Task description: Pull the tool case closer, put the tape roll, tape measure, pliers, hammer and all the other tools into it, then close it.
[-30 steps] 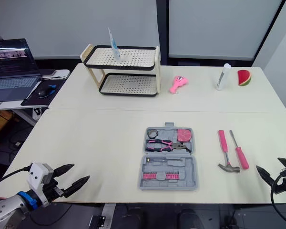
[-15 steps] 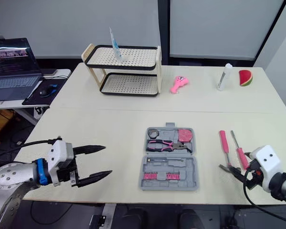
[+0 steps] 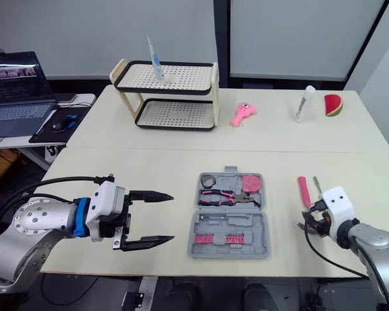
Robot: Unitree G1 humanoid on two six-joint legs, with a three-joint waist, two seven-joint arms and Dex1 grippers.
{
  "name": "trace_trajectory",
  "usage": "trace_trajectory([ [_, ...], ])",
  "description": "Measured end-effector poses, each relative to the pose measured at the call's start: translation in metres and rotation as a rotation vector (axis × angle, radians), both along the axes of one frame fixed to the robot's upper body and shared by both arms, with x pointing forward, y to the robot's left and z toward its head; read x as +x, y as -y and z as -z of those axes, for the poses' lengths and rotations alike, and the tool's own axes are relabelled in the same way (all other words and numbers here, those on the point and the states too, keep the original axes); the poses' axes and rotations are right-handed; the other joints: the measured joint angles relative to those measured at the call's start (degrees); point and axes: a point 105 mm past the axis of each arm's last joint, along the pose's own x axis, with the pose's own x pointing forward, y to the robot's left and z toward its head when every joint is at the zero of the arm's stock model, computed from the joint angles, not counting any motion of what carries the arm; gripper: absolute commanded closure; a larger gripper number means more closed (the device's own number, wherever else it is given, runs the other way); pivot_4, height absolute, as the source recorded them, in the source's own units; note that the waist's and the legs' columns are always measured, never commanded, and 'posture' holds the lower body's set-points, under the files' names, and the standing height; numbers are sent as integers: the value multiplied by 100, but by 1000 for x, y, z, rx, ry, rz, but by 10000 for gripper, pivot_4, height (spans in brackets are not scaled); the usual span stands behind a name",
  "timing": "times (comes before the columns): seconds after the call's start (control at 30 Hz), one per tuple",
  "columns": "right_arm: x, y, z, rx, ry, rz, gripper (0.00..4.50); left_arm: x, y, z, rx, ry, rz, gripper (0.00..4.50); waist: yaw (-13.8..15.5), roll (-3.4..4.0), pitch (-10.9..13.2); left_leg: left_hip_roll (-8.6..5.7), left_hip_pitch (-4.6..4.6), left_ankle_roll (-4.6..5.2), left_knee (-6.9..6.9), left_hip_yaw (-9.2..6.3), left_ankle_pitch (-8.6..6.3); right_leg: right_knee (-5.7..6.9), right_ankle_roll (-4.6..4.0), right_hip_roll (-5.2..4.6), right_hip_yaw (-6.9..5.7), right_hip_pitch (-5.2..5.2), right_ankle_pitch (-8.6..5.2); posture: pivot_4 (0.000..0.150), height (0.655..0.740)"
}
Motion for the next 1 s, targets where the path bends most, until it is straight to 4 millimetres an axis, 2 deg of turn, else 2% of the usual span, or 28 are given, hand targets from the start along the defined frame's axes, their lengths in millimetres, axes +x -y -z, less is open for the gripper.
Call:
trace_trajectory([
  [0.17, 9, 0, 16, 27, -60, 73, 12880, 4, 4, -5, -3, 21, 14, 0, -11, 1, 0, 0, -1, 0, -2, 2, 0, 1, 0, 1, 1, -5, 0, 1500, 7290],
  [0.33, 14, -4, 24, 32, -81, 104, 22825, 4, 5, -2, -5, 10, 19, 0, -17, 1, 0, 0, -4, 0, 1, 4, 0, 6, 0, 1, 1, -9, 0, 1500, 7290],
  [0.47, 16, -6, 25, 38, -81, 121, 28269, 4, 5, -2, -2, 15, 18, 0, -13, 0, 0, 1, -3, 0, 1, 1, 0, 8, 0, 1, 1, -8, 0, 1500, 7290],
  [0.83, 18, -5, 24, 71, -81, 177, 39459, 8, 2, 1, 16, 20, -3, 0, -15, 0, -1, 0, -3, 0, 1, 2, 0, 10, 0, 1, 0, -9, 0, 1500, 7290],
  [1.0, 19, -8, 23, 83, -82, 173, 42840, 10, 0, 1, 22, 26, -20, 0, -17, 0, 0, 1, -4, 0, 1, 4, 0, 12, 0, 2, 0, -12, 0, 1500, 7290],
])
